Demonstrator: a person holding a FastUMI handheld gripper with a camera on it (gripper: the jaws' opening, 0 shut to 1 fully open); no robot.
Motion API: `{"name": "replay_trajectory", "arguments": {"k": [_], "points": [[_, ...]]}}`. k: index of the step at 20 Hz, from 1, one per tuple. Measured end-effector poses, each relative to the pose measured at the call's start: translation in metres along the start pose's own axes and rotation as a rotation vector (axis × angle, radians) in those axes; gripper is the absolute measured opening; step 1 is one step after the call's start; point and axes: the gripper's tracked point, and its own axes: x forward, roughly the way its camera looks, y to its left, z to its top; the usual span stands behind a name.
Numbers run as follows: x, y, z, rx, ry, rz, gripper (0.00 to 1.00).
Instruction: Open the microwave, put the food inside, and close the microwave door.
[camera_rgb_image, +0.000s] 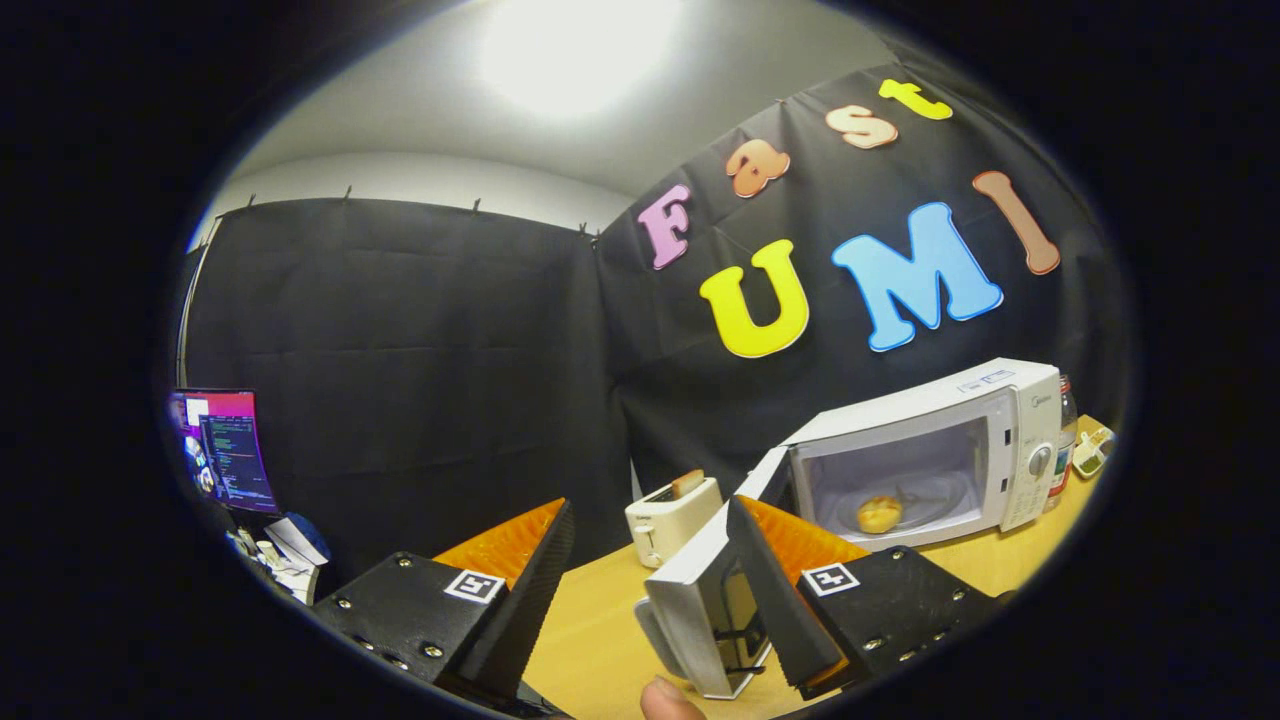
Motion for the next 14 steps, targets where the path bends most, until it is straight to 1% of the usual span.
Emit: {"name": "replay_trajectory", "arguments": {"k": [2,3,4,6,7,8,9,10,11,12,14], "points": [[0.002,0.03,-0.011,0.004,0.014,0.071,0.91],[0.005,0.044,-0.021,0.007,0.028,0.097,0.87],[0.006,0.048,-0.032,-0.001,0.047,0.091,0.82],[0.014,0.041,-0.063,-0.017,0.117,0.037,0.51],[0.021,0.042,-0.082,-0.026,0.163,0.028,0.35],[0.027,0.045,-0.102,-0.042,0.205,0.028,0.28],[0.028,0.041,-0.115,-0.078,0.22,-0.002,0.17],[0.03,0.034,-0.12,-0.122,0.211,-0.041,0.11],[0.031,0.027,-0.125,-0.16,0.204,-0.076,0.08],[0.034,0.023,-0.132,-0.183,0.208,-0.099,0.08],[0.036,0.011,-0.145,-0.191,0.231,-0.135,0.08]]}}
